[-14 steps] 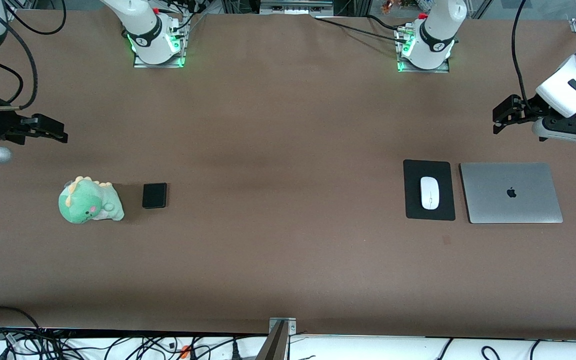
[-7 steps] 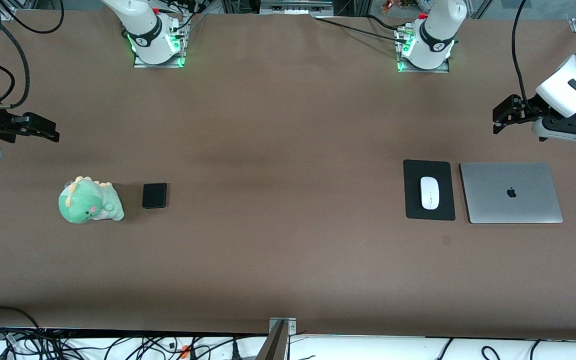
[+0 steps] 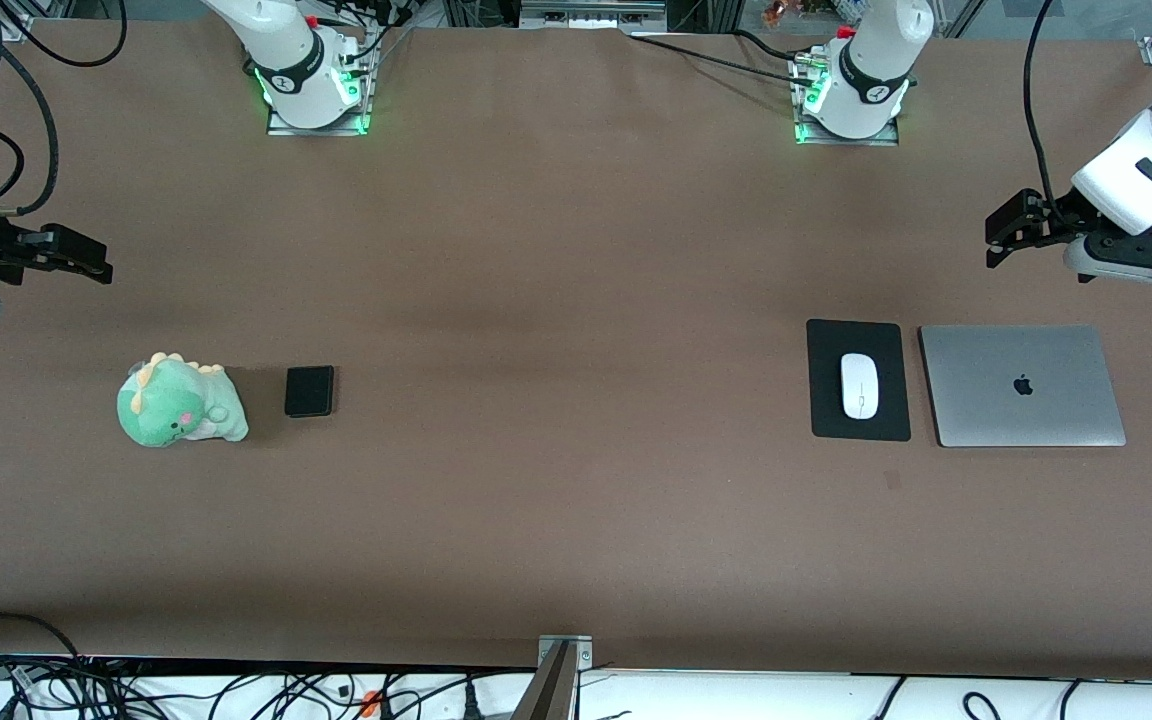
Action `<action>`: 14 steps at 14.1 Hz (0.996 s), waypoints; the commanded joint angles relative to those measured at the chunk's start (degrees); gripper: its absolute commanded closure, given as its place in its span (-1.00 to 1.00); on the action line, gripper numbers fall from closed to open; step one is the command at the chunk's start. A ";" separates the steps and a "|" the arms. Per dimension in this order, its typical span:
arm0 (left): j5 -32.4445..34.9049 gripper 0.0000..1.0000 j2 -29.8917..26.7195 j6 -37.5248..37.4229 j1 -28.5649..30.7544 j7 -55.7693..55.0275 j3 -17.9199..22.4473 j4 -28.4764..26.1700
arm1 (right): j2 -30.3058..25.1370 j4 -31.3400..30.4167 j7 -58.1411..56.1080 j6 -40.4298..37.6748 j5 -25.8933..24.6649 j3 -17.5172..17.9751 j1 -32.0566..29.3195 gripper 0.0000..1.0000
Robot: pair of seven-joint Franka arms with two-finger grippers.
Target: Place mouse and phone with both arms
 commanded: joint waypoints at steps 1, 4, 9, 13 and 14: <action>0.80 -1.00 0.97 -1.51 0.29 0.76 -0.26 2.14 | -1.09 0.24 -0.29 -0.70 -0.74 0.72 -0.85 -1.00; 0.71 -1.00 0.79 -2.12 0.38 0.76 -0.09 2.14 | -1.26 0.24 -0.20 -0.70 -1.36 1.42 -0.76 -1.00; 0.10 -1.00 0.88 -3.79 0.38 0.50 -0.17 2.85 | -1.79 0.15 -0.02 -0.61 -1.18 1.24 -0.76 -1.00; 0.19 -1.00 0.97 -3.88 0.38 0.94 -0.17 2.85 | -1.79 0.15 -0.02 -0.61 -1.09 1.33 -0.76 -1.00; 0.19 -1.00 0.97 -4.14 0.29 0.85 -0.26 2.93 | -1.79 0.15 -0.02 -0.44 -1.09 1.33 -0.76 -1.00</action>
